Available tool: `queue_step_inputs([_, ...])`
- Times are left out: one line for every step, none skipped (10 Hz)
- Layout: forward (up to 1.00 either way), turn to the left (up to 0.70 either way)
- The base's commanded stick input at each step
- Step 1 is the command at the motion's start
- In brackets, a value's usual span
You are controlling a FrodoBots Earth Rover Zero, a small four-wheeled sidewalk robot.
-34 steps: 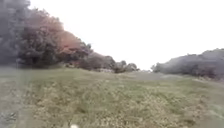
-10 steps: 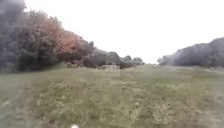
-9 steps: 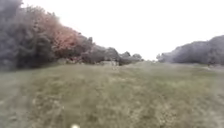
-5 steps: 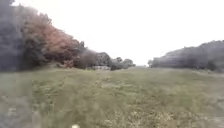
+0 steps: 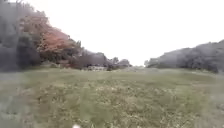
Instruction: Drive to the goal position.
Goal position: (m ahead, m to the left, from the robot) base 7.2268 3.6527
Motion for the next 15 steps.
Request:
queue_step_inputs([0.85,0.00])
queue_step_inputs([0.85,0.00])
queue_step_inputs([0.85,0.00])
queue_step_inputs([0.85,0.00])
queue_step_inputs([0.85,0.00])
queue_step_inputs([0.85,0.00])
queue_step_inputs([0.85,0.00])
queue_step_inputs([0.85,0.00])
queue_step_inputs([0.85,0.00])
queue_step_inputs([0.85,0.00])
queue_step_inputs([0.85,0.00])
queue_step_inputs([0.85,0.00])
queue_step_inputs([0.85,0.00])
queue_step_inputs([0.85,0.00])
queue_step_inputs([0.85,0.00])
